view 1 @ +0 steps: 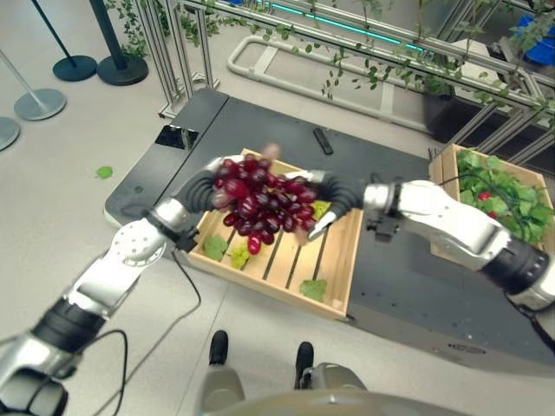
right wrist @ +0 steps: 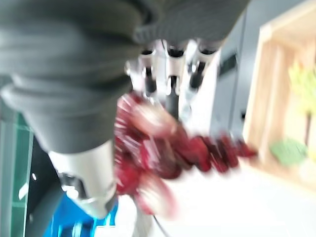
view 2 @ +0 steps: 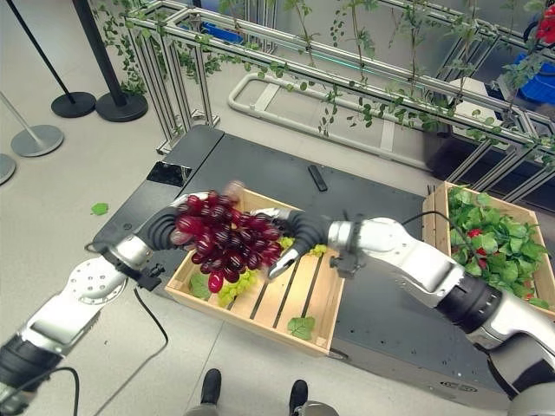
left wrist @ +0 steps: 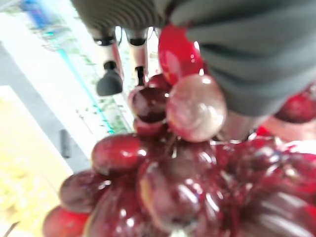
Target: Pick up the fruits from the basket on one side to the basket on the other side
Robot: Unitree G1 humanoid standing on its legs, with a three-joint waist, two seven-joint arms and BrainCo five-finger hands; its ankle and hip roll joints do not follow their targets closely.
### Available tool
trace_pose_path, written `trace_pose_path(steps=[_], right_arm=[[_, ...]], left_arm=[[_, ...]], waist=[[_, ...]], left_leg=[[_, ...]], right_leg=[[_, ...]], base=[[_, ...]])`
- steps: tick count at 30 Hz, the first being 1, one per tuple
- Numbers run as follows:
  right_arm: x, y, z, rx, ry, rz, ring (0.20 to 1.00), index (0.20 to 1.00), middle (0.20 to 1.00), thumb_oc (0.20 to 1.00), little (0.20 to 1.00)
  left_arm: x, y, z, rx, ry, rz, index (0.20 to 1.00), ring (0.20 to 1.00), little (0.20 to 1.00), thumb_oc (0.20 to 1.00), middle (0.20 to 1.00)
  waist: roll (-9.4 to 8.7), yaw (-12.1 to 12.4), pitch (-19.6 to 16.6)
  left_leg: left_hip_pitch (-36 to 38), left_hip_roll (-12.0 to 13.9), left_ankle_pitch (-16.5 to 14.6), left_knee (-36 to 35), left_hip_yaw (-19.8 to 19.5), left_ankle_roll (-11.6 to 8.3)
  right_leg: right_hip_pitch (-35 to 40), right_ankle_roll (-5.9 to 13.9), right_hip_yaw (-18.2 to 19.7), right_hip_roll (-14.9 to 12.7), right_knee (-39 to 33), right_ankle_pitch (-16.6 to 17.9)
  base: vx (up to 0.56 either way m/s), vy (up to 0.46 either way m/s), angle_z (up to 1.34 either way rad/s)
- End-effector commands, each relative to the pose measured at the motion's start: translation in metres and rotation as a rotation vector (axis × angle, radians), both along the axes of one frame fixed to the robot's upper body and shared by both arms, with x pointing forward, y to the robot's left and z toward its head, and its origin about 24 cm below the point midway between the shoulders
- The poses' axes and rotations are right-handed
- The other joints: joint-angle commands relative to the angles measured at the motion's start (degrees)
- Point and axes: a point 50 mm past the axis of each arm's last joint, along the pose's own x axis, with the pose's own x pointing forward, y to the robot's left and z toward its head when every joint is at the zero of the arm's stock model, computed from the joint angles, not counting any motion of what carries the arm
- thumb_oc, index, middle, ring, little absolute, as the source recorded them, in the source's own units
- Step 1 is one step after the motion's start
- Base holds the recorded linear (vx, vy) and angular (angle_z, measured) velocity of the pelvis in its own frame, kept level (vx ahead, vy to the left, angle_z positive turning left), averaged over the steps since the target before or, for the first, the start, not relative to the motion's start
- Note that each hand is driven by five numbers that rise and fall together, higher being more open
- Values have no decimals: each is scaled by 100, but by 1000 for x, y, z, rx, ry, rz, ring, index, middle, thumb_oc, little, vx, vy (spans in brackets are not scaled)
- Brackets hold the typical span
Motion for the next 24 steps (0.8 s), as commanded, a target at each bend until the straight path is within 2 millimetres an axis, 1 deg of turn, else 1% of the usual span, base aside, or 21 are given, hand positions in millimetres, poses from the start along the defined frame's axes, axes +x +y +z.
trace_pose_path(steps=[1,2,3,5,6,7,8,9,10,12,14,16,20,24], right_arm=[[-11,-14,22,22,-154,-28,1000,1000,1000,1000,1000],[-12,-14,22,22,-154,-29,1000,1000,1000,1000,1000],[-12,-23,16,39,-133,-69,1000,1000,1000,1000,1000],[-12,-24,16,39,-132,-71,1000,1000,1000,1000,1000],[-13,-29,14,43,-128,-90,1000,1000,1000,1000,1000],[-15,-37,10,66,-109,-118,1000,1000,1000,1000,1000],[-15,-37,10,66,-109,-119,1000,1000,1000,1000,1000],[-15,-44,5,90,-91,-148,1000,1000,1000,1000,1000],[-16,-44,5,90,-91,-148,1000,1000,1000,1000,1000],[-16,-49,0,126,-65,-174,1000,1000,1000,1000,1000],[-17,-51,-3,138,-56,-185,1000,1000,1000,1000,1000],[-18,-56,-11,183,-21,-212,1000,1000,1000,1000,1000],[-19,-62,-20,230,6,-254,1000,1000,1000,1000,1000],[-21,-63,-28,267,29,-277,1000,1000,1000,1000,1000]], left_arm=[[-4,21,16,-231,-84,92,200,200,200,200,200],[-5,21,16,-231,-83,91,200,200,200,200,200],[-8,25,5,-317,-54,136,200,200,200,200,200],[-8,25,5,-316,-52,134,200,200,200,200,200],[-10,27,2,-335,-44,151,200,200,200,200,200],[-15,30,-9,-396,-8,177,200,200,200,200,200],[-15,30,-9,-395,-7,176,200,200,200,200,200],[-18,32,-17,-439,13,208,200,200,200,200,200],[-18,32,-17,-439,13,207,200,200,200,200,200],[-19,29,-27,-523,56,215,200,200,200,200,200],[-20,29,-30,-539,67,219,200,200,200,200,200],[-23,25,-41,-610,117,219,200,200,200,200,200],[-24,20,-48,-662,149,216,200,200,200,200,200],[-26,18,-56,-735,187,224,200,200,200,200,200]], waist=[[-276,-82,-122],[-278,-78,-126],[-272,-89,-137],[-273,-81,-140],[-268,-87,-152],[-256,-97,-175],[-257,-92,-177],[-251,-99,-190],[-251,-96,-192],[-245,-111,-198],[-238,-112,-202],[-231,-122,-207],[-228,-121,-217],[-232,-113,-219]], left_leg=[[279,-252,-860,465,70,272],[280,-252,-861,465,71,272],[293,-256,-872,472,72,277],[294,-255,-874,472,72,277],[298,-254,-880,474,73,278],[306,-259,-885,467,67,285],[306,-259,-885,467,66,285],[313,-258,-886,455,66,286],[314,-258,-886,454,65,286],[317,-268,-889,452,64,291],[320,-266,-888,448,61,293],[323,-268,-883,434,47,298],[321,-270,-885,429,36,310],[323,-271,-880,423,22,322]], right_leg=[[48,490,77,-167,-313,367],[48,490,78,-166,-313,366],[59,485,81,-164,-307,355],[60,485,81,-164,-307,354],[66,486,83,-164,-309,348],[78,483,78,-167,-310,336],[79,484,77,-167,-311,336],[90,484,68,-173,-317,335],[91,484,68,-173,-318,335],[100,482,61,-177,-324,337],[104,483,57,-175,-329,339],[107,475,34,-181,-333,340],[112,472,11,-178,-334,332],[116,469,-4,-177,-335,329]], base=[[17,4,-4],[34,0,-4],[0,0,0],[0,0,0],[0,0,0],[0,0,0],[36,-9,-3],[0,0,0],[0,0,0],[11,-5,-4],[0,0,0],[0,0,0],[0,0,0],[0,0,0]])
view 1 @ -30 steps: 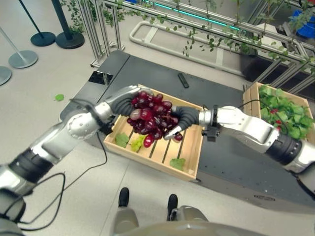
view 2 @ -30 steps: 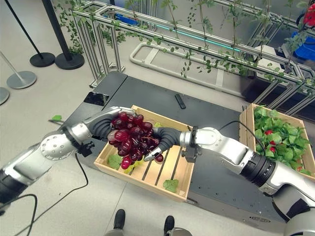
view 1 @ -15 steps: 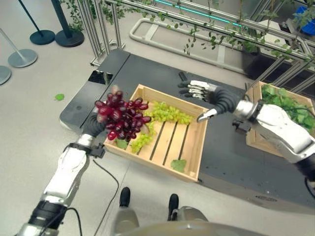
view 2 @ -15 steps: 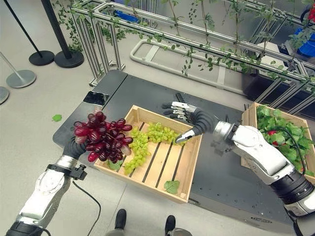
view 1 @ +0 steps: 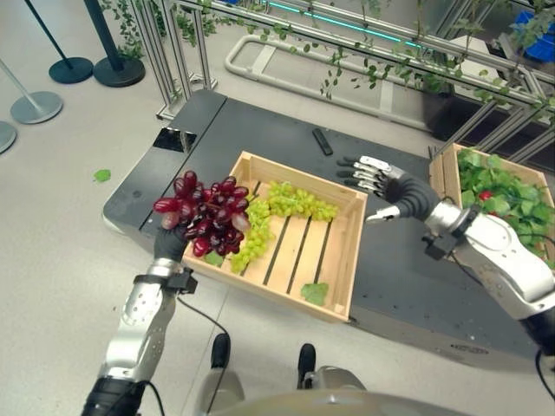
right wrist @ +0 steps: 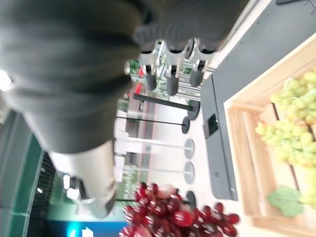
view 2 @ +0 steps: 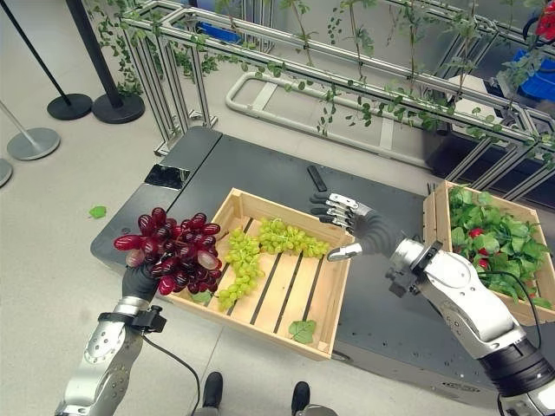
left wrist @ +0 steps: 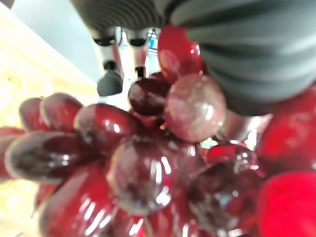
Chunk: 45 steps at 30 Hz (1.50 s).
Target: Pick up the fruits from the basket on one side to the basket on the other side
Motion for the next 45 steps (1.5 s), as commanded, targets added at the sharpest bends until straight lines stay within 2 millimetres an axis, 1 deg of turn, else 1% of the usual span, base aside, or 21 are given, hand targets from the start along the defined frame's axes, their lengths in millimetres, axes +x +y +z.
trace_pose_path(steps=[1,6,9,12,15,17,18,19,20,24,26,27,29,32,33,34,36,37,41,44,45], right_arm=[[0,2,12,86,-79,-6,1000,1000,1000,1000,1000],[-4,-11,5,171,-85,-95,1000,1000,1000,1000,1000],[-9,-19,-10,264,-62,-172,1000,1000,1000,1000,1000],[-20,-36,-22,395,-55,-290,1000,1000,1000,1000,1000],[-35,-57,-36,501,-69,-455,1000,1000,1000,1000,1000],[-46,-76,-52,539,-65,-628,1000,1000,1000,1000,1000],[-56,-89,-61,525,-85,-765,1000,1000,1000,1000,1000],[-56,-89,-61,524,-86,-769,1000,1000,1000,1000,1000],[-59,-93,-65,557,-89,-818,1000,1000,1000,1000,1000],[-62,-93,-82,694,-76,-944,1000,1000,1000,1000,1000],[-64,-92,-82,676,-88,-967,1000,1000,1000,1000,1000],[-64,-93,-80,680,-104,-982,1000,1000,1000,1000,1000],[-61,-92,-76,661,-132,-995,1000,1000,1000,1000,1000],[-55,-88,-66,654,-181,-999,1000,1000,1000,1000,1000],[-52,-85,-65,646,-182,-998,1000,1000,1000,1000,1000],[-50,-83,-63,641,-189,-994,1000,1000,1000,1000,1000],[-45,-76,-59,635,-198,-972,1000,1000,1000,1000,1000],[-44,-76,-59,635,-198,-972,1000,1000,1000,1000,1000],[-36,-67,-58,635,-187,-946,1000,1000,1000,1000,1000],[-30,-59,-60,652,-170,-931,1000,1000,1000,1000,1000],[-28,-56,-59,649,-168,-921,1000,1000,1000,1000,1000]], left_arm=[[1,6,17,-71,-99,8,200,200,200,200,200],[-5,10,13,-93,-89,20,200,200,200,200,200],[-8,15,13,-102,-89,38,200,200,200,200,200],[-14,23,15,-113,-104,70,200,200,200,200,200],[-21,32,16,-100,-107,106,200,200,200,200,200],[-24,38,15,-98,-110,138,200,200,200,200,200],[-26,42,14,-103,-113,168,200,200,200,200,200],[-26,42,14,-102,-113,166,200,200,200,200,200],[-28,44,12,-110,-106,191,200,200,200,200,200],[-31,45,5,-150,-90,246,200,200,200,200,200],[-28,45,6,-167,-98,257,200,200,200,200,200],[-25,44,6,-174,-105,260,200,200,200,200,200],[-18,40,10,-202,-134,261,200,200,200,200,200],[-9,35,15,-270,-168,257,200,200,200,200,200],[-7,34,15,-276,-168,252,200,200,200,200,200],[-6,35,17,-274,-179,251,200,200,200,200,200],[-6,37,23,-239,-198,258,200,200,200,200,200],[-6,37,23,-238,-199,259,200,200,200,200,200],[-9,43,26,-197,-209,286,200,200,200,200,200],[-11,49,28,-164,-214,314,200,200,200,200,200],[-10,51,30,-151,-224,325,200,200,200,200,200]], waist=[[-225,-105,-216],[-200,-68,-225],[-169,-19,-236],[-123,53,-233],[-80,131,-233],[-18,196,-231],[56,247,-248],[59,231,-248],[98,263,-256],[240,341,-279],[310,325,-241],[346,283,-195],[430,157,-125],[515,-51,-113],[536,-46,-106],[554,-61,-126],[538,13,-83],[533,11,-82],[446,137,-51],[398,219,-56],[414,244,-55]], left_leg=[[192,-221,-822,486,-64,262],[187,-220,-802,465,-149,267],[175,-226,-757,394,-226,265],[134,-246,-682,301,-393,257],[37,-278,-596,261,-678,226],[-105,-316,-507,259,-948,170],[-169,-345,-458,244,-1134,135],[-176,-348,-454,244,-1163,132],[-197,-369,-436,246,-1233,120],[-189,-413,-439,261,-1494,84],[-290,-431,-342,293,-1554,36],[-364,-391,-309,313,-1445,-6],[-564,-233,-198,368,-812,2],[-578,183,-171,485,882,143],[-507,244,-187,470,1155,141],[-457,285,-280,499,1308,87],[-509,214,-393,634,1480,135],[-511,207,-402,639,1483,143],[-613,51,-635,937,1449,253],[-631,-111,-777,1012,1568,323],[-649,-115,-802,1081,1582,322]], right_leg=[[-111,378,-26,-147,-14,260],[-78,372,-111,-153,8,214],[-46,369,-228,-166,-4,196],[-20,361,-443,-198,5,174],[21,323,-759,-237,70,113],[60,282,-1052,-254,93,45],[104,260,-1272,-276,107,-6],[112,259,-1302,-277,108,-12],[134,243,-1384,-282,120,-34],[249,182,-1684,-292,245,-190],[239,142,-1823,-313,309,-239],[248,130,-1930,-335,363,-311],[237,168,-2128,-437,345,-296],[292,252,-2399,-556,107,-137],[305,254,-2417,-554,58,-111],[361,304,-2401,-554,30,-178],[389,339,-2480,-655,83,-103],[385,348,-2477,-666,93,-104],[440,456,-2466,-945,167,43],[510,665,-2601,-1248,204,339],[503,704,-2589,-1314,283,362]], base=[[0,0,0],[-1,-7,6],[-6,-14,9],[-12,-27,27],[-14,-45,38],[-8,-43,81],[9,-20,92],[5,-6,88],[2,-2,48],[-1,4,48],[-58,30,61],[-95,68,66],[-102,132,87],[-55,130,68],[35,77,21],[59,70,26],[65,130,22],[55,153,9],[75,172,15],[61,212,30],[45,179,28]])
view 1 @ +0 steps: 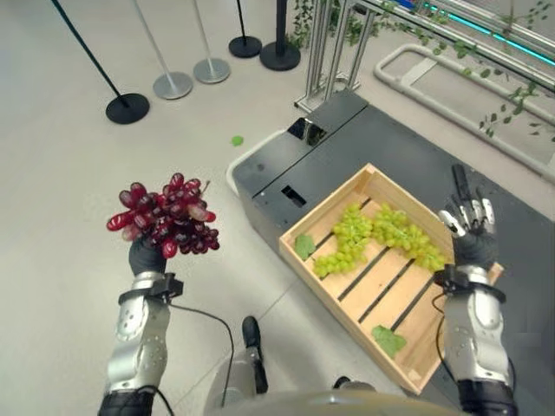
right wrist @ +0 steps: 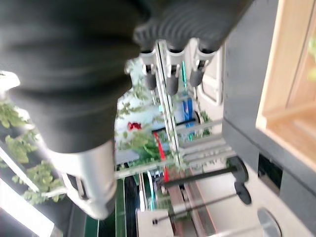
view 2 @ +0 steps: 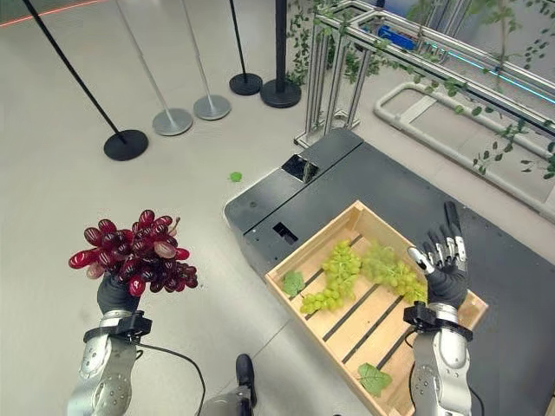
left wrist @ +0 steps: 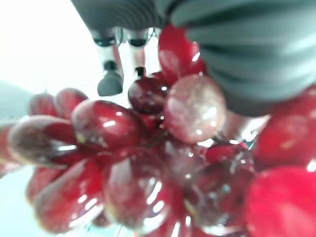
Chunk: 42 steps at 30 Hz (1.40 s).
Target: Pick up the fruits from the basket on one side to the basket on the other side
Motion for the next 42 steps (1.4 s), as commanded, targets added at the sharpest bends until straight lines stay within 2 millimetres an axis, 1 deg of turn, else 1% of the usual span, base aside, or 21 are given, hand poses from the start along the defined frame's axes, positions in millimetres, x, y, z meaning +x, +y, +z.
trace_pose_path(steps=[1,3,8,9,10,12,13,14,15,17,19,22,24,26,29,31,34,35,38,39,42], right_arm=[[9,4,30,-79,-135,9,1000,1000,1000,1000,1000],[11,7,29,-69,-134,15,1000,1000,1000,1000,1000],[11,11,22,-86,-91,44,1000,1000,1000,1000,1000],[10,9,20,-87,-79,44,1000,1000,1000,1000,1000],[9,8,20,-87,-80,44,1000,1000,1000,1000,1000],[9,6,18,-85,-70,39,1000,1000,1000,1000,1000],[11,7,19,-87,-74,44,1000,1000,1000,1000,1000],[11,7,19,-87,-73,45,1000,1000,1000,1000,1000],[10,5,21,-102,-75,43,1000,1000,1000,1000,1000],[10,5,21,-102,-74,44,1000,1000,1000,1000,1000],[10,6,22,-114,-76,54,1000,1000,1000,1000,1000],[8,4,19,-122,-58,60,1000,1000,1000,1000,1000],[10,3,20,-136,-56,66,1000,1000,1000,1000,1000],[13,5,25,-159,-66,90,1000,1000,1000,1000,1000],[27,17,30,-200,-75,182,1000,1000,1000,1000,1000],[25,18,26,-186,-66,223,1000,1000,1000,1000,1000],[21,14,25,-198,-57,212,1000,1000,1000,1000,1000],[18,11,23,-185,-52,200,1000,1000,1000,1000,1000],[16,9,22,-192,-44,186,1000,1000,1000,1000,1000],[16,9,23,-195,-45,178,1000,1000,1000,1000,1000],[15,9,24,-202,-49,174,1000,1000,1000,1000,1000]], left_arm=[[3,22,44,138,-202,81,200,200,200,200,200],[2,27,49,189,-209,99,200,200,200,200,200],[0,32,51,217,-208,147,200,200,200,200,200],[0,32,51,220,-207,151,200,200,200,200,200],[0,31,51,220,-207,150,200,200,200,200,200],[0,29,51,225,-210,141,200,200,200,200,200],[0,27,50,213,-206,130,200,200,200,200,200],[0,27,49,213,-205,131,200,200,200,200,200],[0,24,47,220,-195,109,200,200,200,200,200],[0,24,47,220,-193,109,200,200,200,200,200],[1,22,46,216,-190,102,200,200,200,200,200],[0,20,40,226,-167,85,200,200,200,200,200],[0,18,39,228,-166,81,200,200,200,200,200],[1,16,39,228,-173,75,200,200,200,200,200],[-5,13,35,222,-166,62,200,200,200,200,200],[-8,14,28,229,-137,50,200,200,200,200,200],[-9,12,29,251,-138,29,200,200,200,200,200],[-7,11,31,272,-140,14,200,200,200,200,200],[-2,6,35,307,-155,-11,200,200,200,200,200],[2,4,42,335,-183,-28,200,200,200,200,200],[3,3,45,345,-194,-34,200,200,200,200,200]], waist=[[-21,160,-27],[-64,210,-4],[-129,280,33],[-138,251,-9],[-141,256,14],[-136,225,-44],[-118,190,-50],[-111,192,-74],[-75,134,-86],[-68,138,-114],[-10,47,-108],[38,-84,-125],[54,-93,-81],[31,-42,10],[-22,244,66],[-1,161,38],[21,65,-14],[28,-69,-20],[16,-191,19],[15,-305,121],[-17,-360,238]], left_leg=[[260,281,-871,470,-56,-355],[179,248,-840,603,33,-317],[259,336,-895,684,104,-382],[323,401,-972,650,67,-484],[278,396,-860,657,149,-436],[350,476,-922,613,106,-538],[328,511,-750,571,233,-490],[379,522,-852,553,153,-547],[360,552,-679,520,290,-488],[412,561,-777,498,212,-547],[426,613,-557,398,322,-504],[541,705,-421,215,376,-510],[515,752,-371,275,231,-561],[446,712,-516,512,-351,-666],[647,396,-1053,814,-2056,-708],[761,404,-1072,645,-2453,-709],[849,353,-1166,619,-2352,-647],[864,301,-1258,701,-2174,-602],[822,160,-1438,950,-2031,-529],[769,-18,-1660,1199,-1867,-420],[719,-139,-1838,1417,-1608,-314]], right_leg=[[-538,294,107,-352,-61,976],[-626,252,121,-428,-19,1097],[-546,207,112,-431,-68,1025],[-490,246,181,-346,-154,896],[-518,179,89,-371,-173,978],[-430,203,163,-243,-328,830],[-473,123,135,-206,-422,911],[-439,176,231,-169,-424,833],[-495,84,198,-131,-443,858],[-463,133,296,-96,-443,778],[-564,36,275,-49,-392,808],[-706,-47,526,115,-324,707],[-791,-102,703,234,-332,681],[-866,-149,917,327,-442,720],[-1114,-208,1680,559,-403,694],[-1123,-195,2030,673,-445,751],[-1105,-173,2148,681,-463,791],[-1157,-149,2226,601,-423,845],[-1259,-87,2366,469,-358,948],[-1437,9,2634,325,-292,1113],[-1659,186,2931,194,-273,1347]], base=[[30,110,14],[-24,121,21],[19,14,2],[-16,-42,-21],[43,-97,-27],[-30,-92,-5],[-33,-76,8],[-106,-75,-9],[59,-64,-31],[22,-59,-27],[-119,-116,-23],[-85,-125,-21],[-91,-124,-37],[-106,-68,-71],[-75,-27,-99],[31,17,-160],[41,95,-54],[-1,161,-6],[-58,233,-22],[-108,289,-41],[-147,296,-58]])
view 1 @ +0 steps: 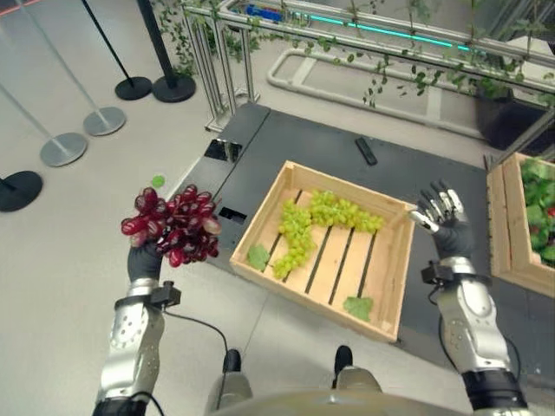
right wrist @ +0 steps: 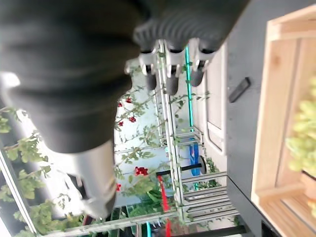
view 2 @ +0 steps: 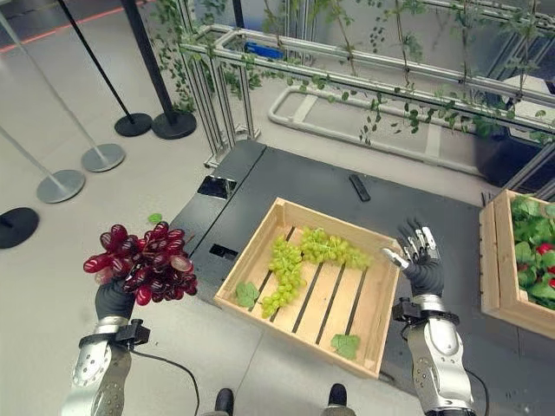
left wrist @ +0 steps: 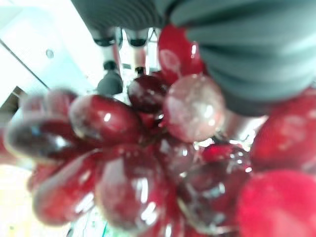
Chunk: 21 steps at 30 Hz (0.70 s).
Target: Pick up the fruits from the basket on one side to the basket on the other side
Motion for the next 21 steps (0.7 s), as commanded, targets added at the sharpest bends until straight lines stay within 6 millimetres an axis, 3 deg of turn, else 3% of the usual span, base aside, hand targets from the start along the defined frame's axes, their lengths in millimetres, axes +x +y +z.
trace_pose_path(steps=[1,4,7,10,13,14,15,16,18,19,21], right_arm=[[9,-1,36,-72,-155,14,1000,1000,1000,1000,1000],[13,3,36,-80,-153,19,1000,1000,1000,1000,1000],[10,6,29,-62,-128,22,1000,1000,1000,1000,1000],[3,3,19,-59,-86,21,1000,1000,1000,1000,1000],[0,3,15,-57,-69,19,1000,1000,1000,1000,1000],[-3,1,14,-63,-63,20,1000,1000,1000,1000,1000],[-3,1,14,-62,-63,19,1000,1000,1000,1000,1000],[-4,1,13,-60,-60,21,1000,1000,1000,1000,1000],[-1,1,18,-64,-75,34,1000,1000,1000,1000,1000],[-1,1,18,-64,-75,34,1000,1000,1000,1000,1000],[-2,-1,21,-66,-85,37,1000,1000,1000,1000,1000]], left_arm=[[7,5,53,118,-260,-11,200,200,200,200,200],[7,7,54,133,-268,3,200,200,200,200,200],[6,7,51,137,-249,3,200,200,200,200,200],[3,8,48,140,-223,-8,200,200,200,200,200],[2,8,46,146,-209,-7,200,200,200,200,200],[3,8,47,144,-211,-2,200,200,200,200,200],[3,8,46,145,-211,-2,200,200,200,200,200],[3,8,47,141,-214,6,200,200,200,200,200],[3,8,46,128,-216,24,200,200,200,200,200],[3,8,46,127,-216,24,200,200,200,200,200],[1,8,44,123,-207,34,200,200,200,200,200]], waist=[[-20,-108,279],[19,-98,354],[122,51,261],[209,246,-75],[162,322,-202],[86,374,-297],[85,371,-296],[54,407,-309],[84,506,-246],[90,506,-245],[154,557,-169]], left_leg=[[-33,-361,-915,829,101,443],[-68,-313,-840,740,544,519],[-119,-233,-436,326,707,635],[-124,-206,-28,-205,749,733],[-244,-216,68,-187,755,741],[-503,-166,175,-77,737,689],[-505,-166,165,-61,733,686],[-673,-119,211,23,674,653],[-982,153,512,124,714,487],[-983,160,518,121,710,481],[-999,324,817,-28,625,342]], right_leg=[[-401,71,271,206,-170,534],[-633,213,459,85,-480,765],[-383,-47,77,213,63,193],[290,-155,-38,412,1133,-452],[587,-149,77,462,1321,-468],[900,-208,238,625,919,-679],[921,-210,229,626,893,-674],[1036,-261,226,686,636,-1023],[1113,-427,63,845,249,-1343],[1113,-434,61,853,249,-1341],[1100,-547,-22,1035,145,-1415]], base=[[-146,217,-70],[-191,228,-108],[-278,209,-84],[-196,73,-89],[-200,-96,-23],[-214,-179,-36],[-230,-205,-43],[-225,-170,-33],[-365,-294,-10],[-269,-258,-11],[-294,-293,-23]])
